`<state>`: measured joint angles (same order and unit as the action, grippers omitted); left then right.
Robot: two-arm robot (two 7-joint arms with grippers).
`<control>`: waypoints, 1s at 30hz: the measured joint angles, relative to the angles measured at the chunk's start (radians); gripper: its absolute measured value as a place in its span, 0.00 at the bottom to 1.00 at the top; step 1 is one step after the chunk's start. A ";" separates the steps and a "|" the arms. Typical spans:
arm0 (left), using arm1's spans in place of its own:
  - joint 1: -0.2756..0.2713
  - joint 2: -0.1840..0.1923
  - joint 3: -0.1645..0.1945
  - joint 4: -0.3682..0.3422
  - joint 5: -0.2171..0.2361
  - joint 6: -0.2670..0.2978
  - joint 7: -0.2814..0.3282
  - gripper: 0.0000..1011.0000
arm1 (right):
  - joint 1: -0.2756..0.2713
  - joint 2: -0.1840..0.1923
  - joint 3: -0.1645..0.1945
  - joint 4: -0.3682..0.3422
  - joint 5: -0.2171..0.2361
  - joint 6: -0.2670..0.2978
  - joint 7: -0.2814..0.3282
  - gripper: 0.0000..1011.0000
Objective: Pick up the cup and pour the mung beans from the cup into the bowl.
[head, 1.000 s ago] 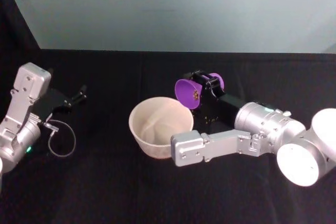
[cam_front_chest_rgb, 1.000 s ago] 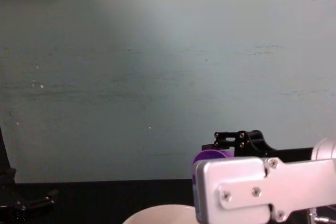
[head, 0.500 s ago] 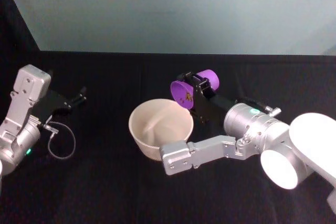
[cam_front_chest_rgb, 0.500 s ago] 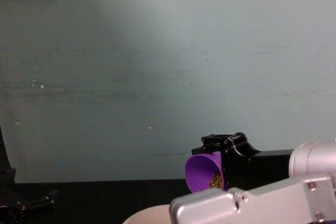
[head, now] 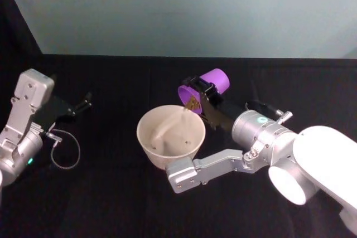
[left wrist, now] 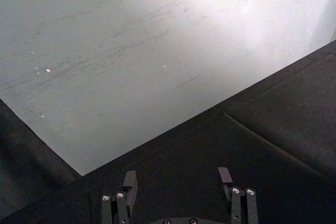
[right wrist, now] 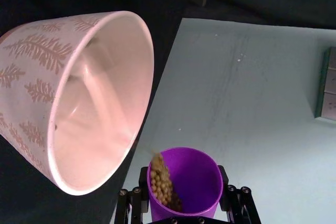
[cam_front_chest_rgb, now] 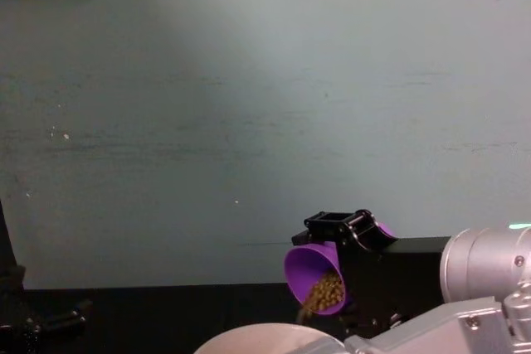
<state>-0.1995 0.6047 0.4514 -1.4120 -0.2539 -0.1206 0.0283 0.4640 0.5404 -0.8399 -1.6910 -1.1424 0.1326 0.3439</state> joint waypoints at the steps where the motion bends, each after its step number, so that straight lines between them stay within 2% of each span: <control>1: 0.000 0.000 0.000 0.000 0.000 0.000 0.000 0.99 | 0.000 0.000 0.000 0.000 -0.005 -0.001 0.000 0.73; 12: 0.000 0.000 0.000 0.000 0.000 0.000 0.000 0.99 | -0.004 0.005 -0.005 -0.003 -0.093 -0.010 -0.014 0.73; 15: 0.000 0.000 0.000 0.000 0.000 0.000 0.000 0.99 | -0.003 0.012 -0.016 -0.007 -0.138 -0.013 -0.024 0.73; 22: 0.000 0.000 0.000 0.000 0.000 0.000 0.000 0.99 | 0.004 0.017 -0.031 -0.010 -0.192 -0.017 -0.028 0.73; 29: 0.000 0.000 0.000 0.000 0.000 0.000 0.000 0.99 | 0.013 0.026 -0.062 -0.007 -0.269 -0.013 -0.037 0.73; 30: 0.000 0.000 0.000 0.000 0.000 0.000 0.000 0.99 | 0.016 0.029 -0.070 -0.005 -0.291 -0.011 -0.041 0.73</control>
<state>-0.1995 0.6047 0.4514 -1.4120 -0.2539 -0.1205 0.0283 0.4802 0.5691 -0.9100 -1.6964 -1.4337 0.1215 0.3024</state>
